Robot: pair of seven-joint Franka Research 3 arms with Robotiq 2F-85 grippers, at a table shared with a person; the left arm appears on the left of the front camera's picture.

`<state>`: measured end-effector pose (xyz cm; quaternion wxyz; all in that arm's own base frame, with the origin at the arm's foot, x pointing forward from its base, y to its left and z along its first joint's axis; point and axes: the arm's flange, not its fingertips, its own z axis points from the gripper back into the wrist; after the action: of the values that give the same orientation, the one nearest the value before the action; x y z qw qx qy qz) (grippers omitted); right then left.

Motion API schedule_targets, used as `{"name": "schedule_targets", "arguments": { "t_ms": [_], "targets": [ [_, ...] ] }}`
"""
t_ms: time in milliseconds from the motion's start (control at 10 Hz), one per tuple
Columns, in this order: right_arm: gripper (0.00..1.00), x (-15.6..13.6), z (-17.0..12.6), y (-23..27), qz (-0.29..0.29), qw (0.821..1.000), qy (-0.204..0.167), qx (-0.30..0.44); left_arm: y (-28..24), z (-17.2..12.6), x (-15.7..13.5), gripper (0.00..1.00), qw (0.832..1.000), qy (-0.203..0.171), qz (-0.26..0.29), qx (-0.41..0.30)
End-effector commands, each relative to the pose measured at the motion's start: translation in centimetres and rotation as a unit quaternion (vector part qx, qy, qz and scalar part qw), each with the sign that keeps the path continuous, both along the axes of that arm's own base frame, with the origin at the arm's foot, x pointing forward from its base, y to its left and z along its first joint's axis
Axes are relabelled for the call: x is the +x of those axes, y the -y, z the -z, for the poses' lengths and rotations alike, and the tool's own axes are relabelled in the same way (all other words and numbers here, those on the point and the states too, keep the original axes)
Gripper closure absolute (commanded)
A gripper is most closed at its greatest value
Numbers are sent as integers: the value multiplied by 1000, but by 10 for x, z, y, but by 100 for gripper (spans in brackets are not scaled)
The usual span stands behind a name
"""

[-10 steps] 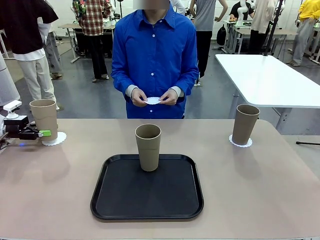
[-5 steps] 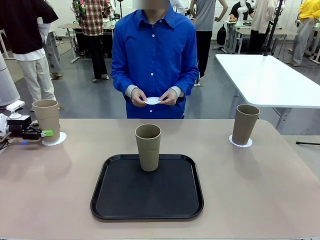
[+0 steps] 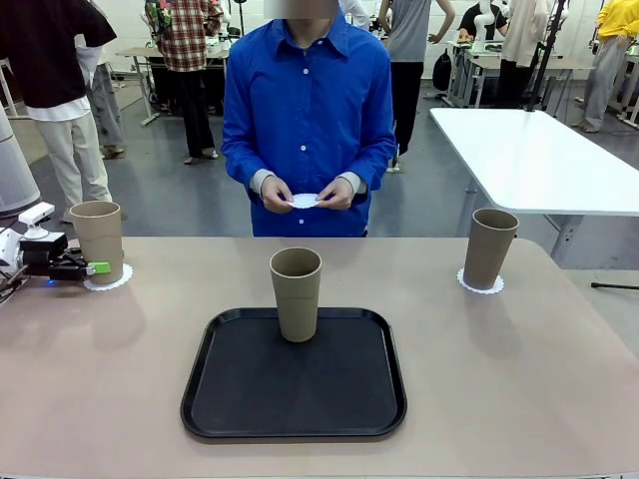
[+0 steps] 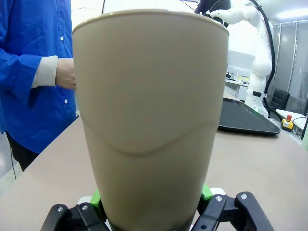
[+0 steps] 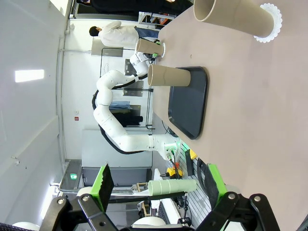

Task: Place coasters on the table and set cups on them.
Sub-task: Take one Reusable plastic cup from the Flat Tray and place it on a coaster set by the human.

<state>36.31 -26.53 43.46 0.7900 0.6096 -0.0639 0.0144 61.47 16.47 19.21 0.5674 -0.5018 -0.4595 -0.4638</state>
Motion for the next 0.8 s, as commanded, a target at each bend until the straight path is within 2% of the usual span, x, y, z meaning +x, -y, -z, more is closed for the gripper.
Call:
{"name": "schedule_targets", "arguments": {
  "t_ms": [0,200,400,700],
  "targets": [
    [0,1,-1,0,2,1000,-5,-1,-3,-3,3,21,1000,-6,10,6],
    [0,1,-1,0,2,1000,-5,-1,-3,-2,3,21,1000,-6,10,11],
    [0,1,-1,0,2,1000,-5,-1,-4,-1,3,1,1000,-11,12,14],
    [0,1,-1,0,2,1000,-5,-1,-4,-1,3,0,1000,-12,14,18]
  ]
}}
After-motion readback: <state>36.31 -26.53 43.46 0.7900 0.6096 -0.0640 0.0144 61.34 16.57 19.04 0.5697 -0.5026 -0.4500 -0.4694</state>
